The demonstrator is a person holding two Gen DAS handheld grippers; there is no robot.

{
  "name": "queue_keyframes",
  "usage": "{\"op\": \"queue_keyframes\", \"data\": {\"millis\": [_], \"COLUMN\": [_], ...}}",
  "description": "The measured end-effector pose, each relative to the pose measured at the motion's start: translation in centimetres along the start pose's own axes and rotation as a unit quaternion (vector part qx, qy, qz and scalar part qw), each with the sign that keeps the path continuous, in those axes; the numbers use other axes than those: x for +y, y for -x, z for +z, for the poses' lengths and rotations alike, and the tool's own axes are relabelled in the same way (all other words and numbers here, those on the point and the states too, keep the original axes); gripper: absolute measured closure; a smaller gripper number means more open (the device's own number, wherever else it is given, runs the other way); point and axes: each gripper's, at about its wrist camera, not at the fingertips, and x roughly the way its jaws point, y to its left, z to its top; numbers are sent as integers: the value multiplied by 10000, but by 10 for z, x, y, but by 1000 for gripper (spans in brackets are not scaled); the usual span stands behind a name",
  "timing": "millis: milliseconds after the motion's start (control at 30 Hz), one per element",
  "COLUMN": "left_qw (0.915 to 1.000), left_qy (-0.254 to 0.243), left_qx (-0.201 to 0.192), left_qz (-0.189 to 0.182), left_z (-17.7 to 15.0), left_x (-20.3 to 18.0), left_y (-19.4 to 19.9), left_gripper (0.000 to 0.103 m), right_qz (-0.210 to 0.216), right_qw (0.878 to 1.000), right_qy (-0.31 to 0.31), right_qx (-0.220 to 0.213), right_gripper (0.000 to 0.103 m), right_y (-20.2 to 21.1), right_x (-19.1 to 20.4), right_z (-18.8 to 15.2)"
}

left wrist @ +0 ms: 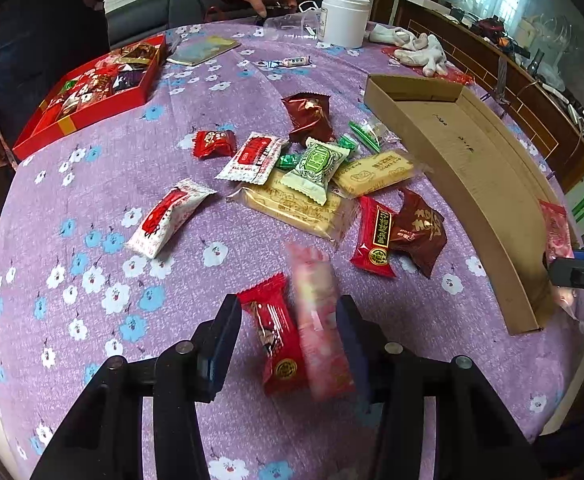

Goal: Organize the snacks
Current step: 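Lift both pink candy bars and carry them over the cardboard tray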

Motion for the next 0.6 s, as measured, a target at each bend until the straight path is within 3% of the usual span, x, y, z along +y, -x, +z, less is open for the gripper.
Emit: {"op": "queue_keyframes", "data": {"millis": [100,233,300,367,567,600], "left_qw": [10000,9998,9998,9997,9989,9992], "left_qy": [-67,-127,-112,-151,-299,-336], "left_qx": [17,-156,-48,91,345,198], "left_qz": [65,-66,-171,-159,51,107], "left_z": [0,1,0,-2,-6,-6], "left_x": [-5,-13,-16,-20,-34,-36], "left_y": [-2,6,2,-6,-28,-26], "left_gripper": [52,52,53,60,60,60], "right_qz": [-1,-16,-13,-4,3,5], "right_qw": [10000,9999,9999,9999,9999,9999], "right_qy": [-55,-112,-141,-147,-146,-141], "right_qx": [-2,-14,-10,-3,31,32], "right_gripper": [77,77,77,77,77,77], "right_y": [0,0,-1,-2,-4,-5], "right_x": [-2,-5,-6,-6,-6,-6], "right_z": [-1,-1,-1,-1,0,0]}}
